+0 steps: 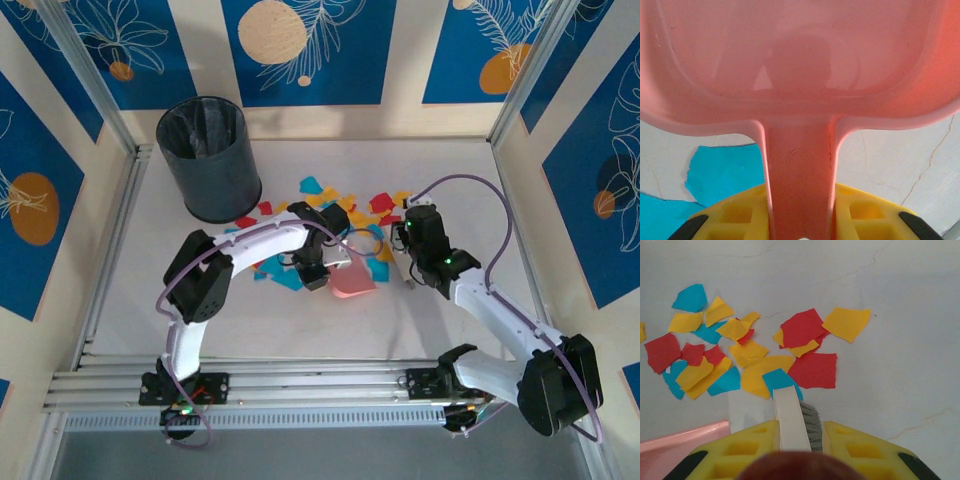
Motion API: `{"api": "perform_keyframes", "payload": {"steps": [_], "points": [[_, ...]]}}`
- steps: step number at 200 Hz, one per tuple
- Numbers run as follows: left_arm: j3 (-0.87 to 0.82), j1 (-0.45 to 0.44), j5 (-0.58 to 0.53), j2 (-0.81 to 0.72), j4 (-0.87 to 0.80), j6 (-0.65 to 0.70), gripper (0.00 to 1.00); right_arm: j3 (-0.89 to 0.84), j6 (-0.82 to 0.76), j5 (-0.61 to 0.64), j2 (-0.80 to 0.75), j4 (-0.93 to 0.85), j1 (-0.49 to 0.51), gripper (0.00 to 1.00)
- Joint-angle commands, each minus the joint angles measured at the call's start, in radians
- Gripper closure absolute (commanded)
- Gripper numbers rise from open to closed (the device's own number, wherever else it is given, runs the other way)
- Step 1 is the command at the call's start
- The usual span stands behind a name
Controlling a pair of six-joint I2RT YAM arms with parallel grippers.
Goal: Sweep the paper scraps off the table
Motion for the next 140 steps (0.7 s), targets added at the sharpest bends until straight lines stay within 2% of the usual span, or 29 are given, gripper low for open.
{"api": "perform_keyframes", "payload": {"steps": [1,107,140], "points": [[0.034,-0.012,0.014,0.025,-0.027,0.028,1.0,-0.001,0.036,-0.083,0.021,0.019,0.012,1.0],[0.102,-0.01,-0.035,0.081,-0.01,0.005,1.0,0.063,0.009,-0.248,0.028,0.016,0.025,1.0],[0.099,-0.009,-0.045,0.076,0.0,0.003,1.0,0.085,0.003,-0.262,0.017,0.017,0.028,1.0]]}}
